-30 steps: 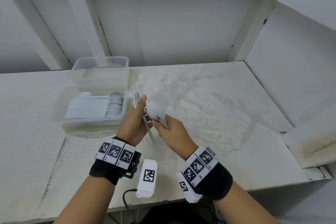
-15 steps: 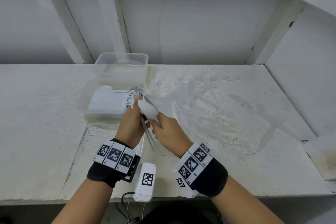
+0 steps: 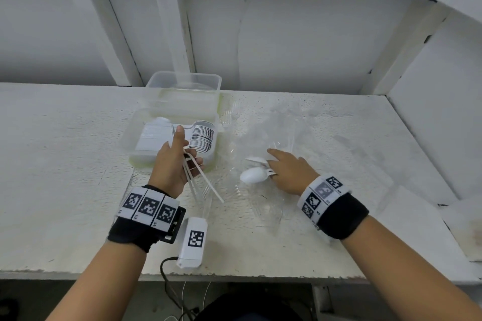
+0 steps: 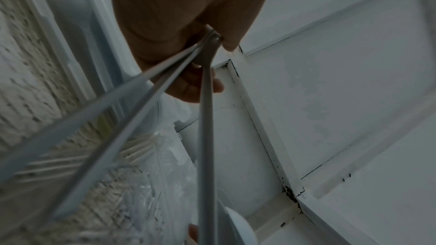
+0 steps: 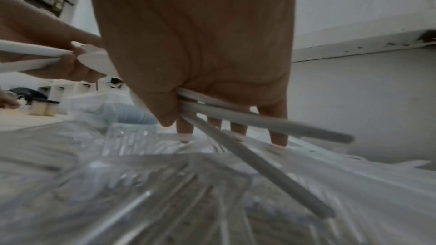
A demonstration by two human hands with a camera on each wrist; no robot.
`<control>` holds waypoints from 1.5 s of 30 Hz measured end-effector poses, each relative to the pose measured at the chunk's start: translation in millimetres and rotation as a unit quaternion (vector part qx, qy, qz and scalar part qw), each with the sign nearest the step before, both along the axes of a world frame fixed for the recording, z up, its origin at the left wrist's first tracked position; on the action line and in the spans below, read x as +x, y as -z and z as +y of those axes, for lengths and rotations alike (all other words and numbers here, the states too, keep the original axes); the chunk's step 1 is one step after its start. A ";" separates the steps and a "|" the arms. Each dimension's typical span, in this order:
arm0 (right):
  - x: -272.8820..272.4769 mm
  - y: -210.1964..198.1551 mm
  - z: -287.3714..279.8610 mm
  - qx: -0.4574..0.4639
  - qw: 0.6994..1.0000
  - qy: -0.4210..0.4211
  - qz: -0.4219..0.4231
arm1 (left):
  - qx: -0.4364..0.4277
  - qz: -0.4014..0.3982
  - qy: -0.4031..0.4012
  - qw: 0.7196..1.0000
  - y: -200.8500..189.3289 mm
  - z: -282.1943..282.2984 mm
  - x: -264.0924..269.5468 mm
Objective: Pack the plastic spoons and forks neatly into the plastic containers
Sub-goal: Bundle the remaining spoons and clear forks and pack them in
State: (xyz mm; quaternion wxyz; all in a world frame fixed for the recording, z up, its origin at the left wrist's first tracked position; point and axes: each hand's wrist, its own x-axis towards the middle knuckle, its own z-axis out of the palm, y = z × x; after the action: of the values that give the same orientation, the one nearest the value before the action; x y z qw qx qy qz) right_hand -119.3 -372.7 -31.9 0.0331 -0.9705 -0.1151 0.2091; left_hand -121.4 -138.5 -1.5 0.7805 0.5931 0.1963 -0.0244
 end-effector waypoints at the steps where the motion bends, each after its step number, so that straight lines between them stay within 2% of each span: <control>1: 0.3 1.4 -6.3 0.008 1.000 0.009 -0.001 | 0.002 0.004 0.002 1.000 0.3 -0.1 -0.2; 8: -5.2 -3.6 -38.1 0.041 0.997 0.067 -0.024 | 0.008 0.015 0.011 1.000 3.3 -1.1 -0.4; 14: -3.6 -5.8 -61.1 0.109 0.978 0.172 -0.045 | 0.005 0.017 0.021 1.000 4.0 -2.2 0.3; 19: -2.6 -14.3 -74.9 0.247 0.913 0.315 -0.075 | 0.001 0.025 0.034 0.999 7.7 -0.2 3.4; 22: -1.2 -24.0 -76.5 0.330 0.868 0.351 -0.118 | -0.007 0.027 0.045 0.999 6.3 -2.9 3.4; 26: -7.2 -39.5 -54.5 0.406 0.846 0.325 -0.121 | -0.007 0.010 0.059 0.998 3.3 -10.0 -0.1; 29: -17.3 -47.1 -23.6 0.403 0.872 0.259 -0.097 | -0.016 0.005 0.062 0.998 4.3 -13.1 0.1; 31: -24.1 -46.8 -1.4 0.424 0.875 0.224 -0.066 | -0.026 0.009 0.059 0.998 6.5 -13.5 0.8; 35: -34.3 -40.1 37.5 0.491 0.849 0.196 -0.004 | -0.056 0.003 0.064 0.996 10.0 -15.3 -2.3; 39: -39.1 -30.7 70.8 0.540 0.814 0.214 0.021 | -0.058 -0.011 0.097 0.994 12.1 -18.9 -7.2; 41: -39.9 -27.2 83.4 0.532 0.823 0.201 0.011 | -0.059 -0.030 0.126 0.990 13.6 -20.5 -9.3; 45: -39.5 -26.2 96.2 0.470 0.872 0.129 -0.050 | -0.034 -0.064 0.161 0.984 19.5 -20.9 -11.6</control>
State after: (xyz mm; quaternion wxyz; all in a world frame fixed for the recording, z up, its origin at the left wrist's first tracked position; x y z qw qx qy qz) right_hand -158.9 -276.5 -5.6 0.5058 -0.8561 -0.0748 0.0755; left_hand -133.1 -159.4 -20.9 0.7972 0.5901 0.0466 -0.1187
